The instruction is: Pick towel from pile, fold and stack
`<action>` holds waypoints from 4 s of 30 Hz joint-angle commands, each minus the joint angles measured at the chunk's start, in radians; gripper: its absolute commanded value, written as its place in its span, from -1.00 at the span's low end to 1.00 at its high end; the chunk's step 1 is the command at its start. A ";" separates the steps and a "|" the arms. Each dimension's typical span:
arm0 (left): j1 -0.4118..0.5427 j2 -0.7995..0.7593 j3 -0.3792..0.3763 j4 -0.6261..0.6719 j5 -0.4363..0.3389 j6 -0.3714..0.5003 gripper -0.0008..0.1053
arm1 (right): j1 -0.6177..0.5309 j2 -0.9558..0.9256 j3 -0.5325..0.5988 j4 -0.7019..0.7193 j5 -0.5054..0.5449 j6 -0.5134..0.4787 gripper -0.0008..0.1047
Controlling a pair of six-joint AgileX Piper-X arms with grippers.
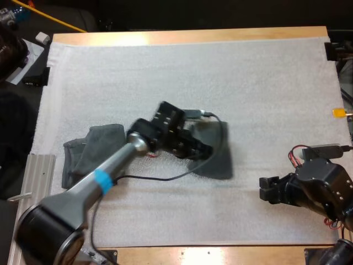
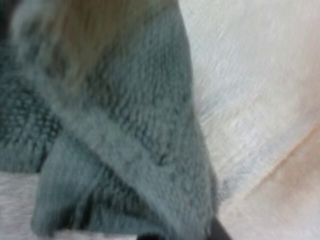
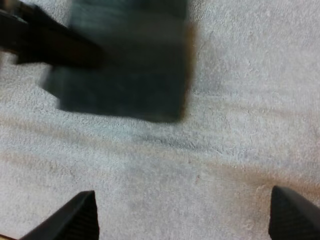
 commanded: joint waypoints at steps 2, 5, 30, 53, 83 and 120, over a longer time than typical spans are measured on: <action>0.094 -0.128 -0.007 0.186 -0.077 0.170 -0.98 | -0.001 -0.005 -0.003 0.010 0.003 -0.003 0.29; 0.165 -0.187 -0.009 0.300 -0.144 0.268 -0.98 | 0.001 -0.005 -0.003 0.011 0.003 -0.003 0.30; 0.552 -0.271 -0.012 0.553 -0.560 0.554 -0.98 | -0.002 -0.002 -0.005 0.012 0.000 -0.002 0.30; 0.621 -0.213 -0.011 0.560 -0.750 0.565 -0.98 | 0.004 -0.006 -0.003 0.018 -0.005 0.002 0.30; 0.636 -0.221 0.046 0.468 -0.616 0.476 0.21 | 0.000 -0.006 -0.005 0.012 -0.013 -0.005 0.30; 0.643 -0.205 0.127 0.175 -0.503 0.373 0.21 | 0.002 -0.004 -0.004 0.015 -0.023 -0.008 0.29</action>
